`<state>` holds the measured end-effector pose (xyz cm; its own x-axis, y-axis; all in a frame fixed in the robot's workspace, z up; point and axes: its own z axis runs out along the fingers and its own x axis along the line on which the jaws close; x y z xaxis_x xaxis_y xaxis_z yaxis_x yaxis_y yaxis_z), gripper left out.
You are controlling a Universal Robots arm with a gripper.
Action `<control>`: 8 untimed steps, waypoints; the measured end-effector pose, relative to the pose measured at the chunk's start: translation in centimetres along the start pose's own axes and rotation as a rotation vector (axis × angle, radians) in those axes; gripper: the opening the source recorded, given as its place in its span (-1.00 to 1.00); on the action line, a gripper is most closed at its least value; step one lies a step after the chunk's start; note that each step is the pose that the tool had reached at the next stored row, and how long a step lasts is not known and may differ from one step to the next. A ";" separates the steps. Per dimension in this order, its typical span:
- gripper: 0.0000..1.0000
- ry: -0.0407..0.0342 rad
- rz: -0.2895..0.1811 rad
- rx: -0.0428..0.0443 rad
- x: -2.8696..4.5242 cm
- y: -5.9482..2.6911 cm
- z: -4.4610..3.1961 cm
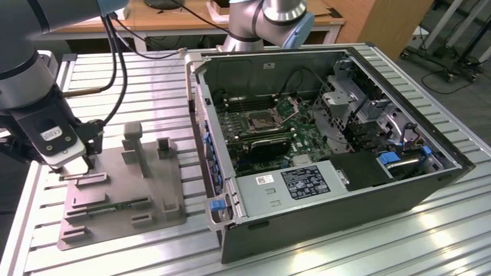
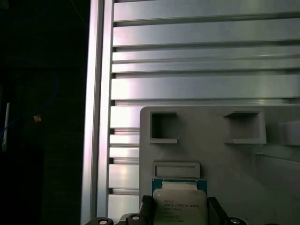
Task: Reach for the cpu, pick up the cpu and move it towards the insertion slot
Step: 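Pick up the cpu and move it towards the insertion slot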
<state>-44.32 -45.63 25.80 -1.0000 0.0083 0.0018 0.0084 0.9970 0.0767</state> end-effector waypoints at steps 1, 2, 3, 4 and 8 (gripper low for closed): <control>0.08 0.0001 0.000 0.0000 0.00 0.00 -0.05; 0.08 0.0001 0.000 0.0000 0.00 0.01 -0.09; 0.08 0.0000 0.000 0.0000 0.00 0.01 -0.14; 0.08 0.0001 0.000 0.0001 0.00 0.01 -0.19; 0.08 -0.0001 0.000 0.0000 0.00 0.03 -0.40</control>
<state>-44.32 -45.63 26.20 -1.0000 0.0083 0.0017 0.0084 0.9970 0.0767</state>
